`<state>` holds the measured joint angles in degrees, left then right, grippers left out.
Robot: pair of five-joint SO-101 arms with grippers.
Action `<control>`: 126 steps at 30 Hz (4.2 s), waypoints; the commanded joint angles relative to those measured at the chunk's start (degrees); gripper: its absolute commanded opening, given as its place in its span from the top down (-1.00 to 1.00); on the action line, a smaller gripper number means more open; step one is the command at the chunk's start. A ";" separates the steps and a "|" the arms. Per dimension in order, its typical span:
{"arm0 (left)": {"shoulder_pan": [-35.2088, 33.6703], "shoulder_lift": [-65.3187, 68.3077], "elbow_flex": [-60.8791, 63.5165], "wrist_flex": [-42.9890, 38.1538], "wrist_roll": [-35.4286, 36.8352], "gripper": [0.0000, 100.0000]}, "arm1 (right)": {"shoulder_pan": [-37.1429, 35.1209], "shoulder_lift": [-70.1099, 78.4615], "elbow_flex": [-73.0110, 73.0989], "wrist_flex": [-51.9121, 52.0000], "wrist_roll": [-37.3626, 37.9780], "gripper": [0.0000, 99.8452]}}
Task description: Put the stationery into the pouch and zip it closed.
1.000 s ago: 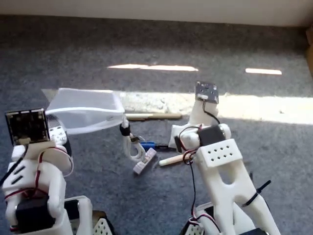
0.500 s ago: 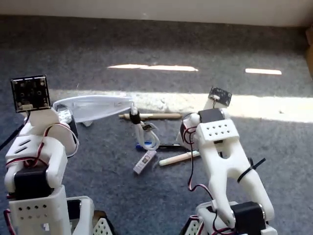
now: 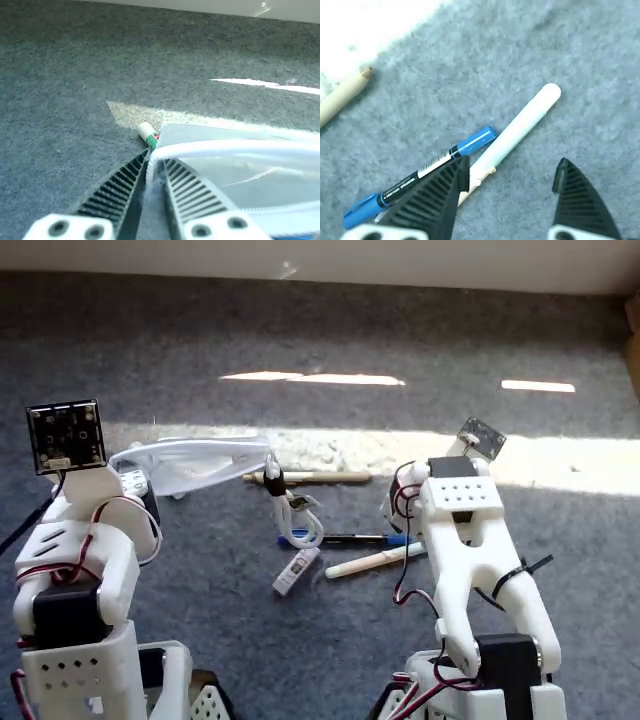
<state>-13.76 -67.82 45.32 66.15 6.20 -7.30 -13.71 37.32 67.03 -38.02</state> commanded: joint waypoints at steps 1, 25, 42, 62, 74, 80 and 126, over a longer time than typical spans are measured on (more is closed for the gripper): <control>0.84 1.10 -0.22 -0.44 0.62 0.99 | 0.92 0.75 -2.33 -1.54 -0.53 0.48; 0.66 1.10 -0.13 -0.35 0.62 0.99 | 4.44 10.51 -2.59 -3.91 -2.90 0.50; 0.66 1.10 -0.13 -0.35 0.53 0.99 | 4.00 10.42 -2.24 -6.46 -1.67 0.78; 0.66 1.10 -0.13 -0.26 0.53 0.99 | 2.95 16.40 -0.92 -6.81 -1.32 0.79; 0.66 1.10 -0.13 -0.26 0.53 0.99 | 3.12 14.64 -0.75 -6.37 -1.23 0.79; 0.66 1.10 -0.13 -0.35 0.53 0.99 | 2.95 13.93 -0.57 -6.46 -1.23 0.79; 0.84 1.10 -0.04 -0.44 0.62 0.99 | 2.86 -2.42 -1.36 0.04 5.36 0.99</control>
<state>-13.76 -67.82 45.85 66.15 6.20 -3.78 -9.23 36.00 66.59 -33.36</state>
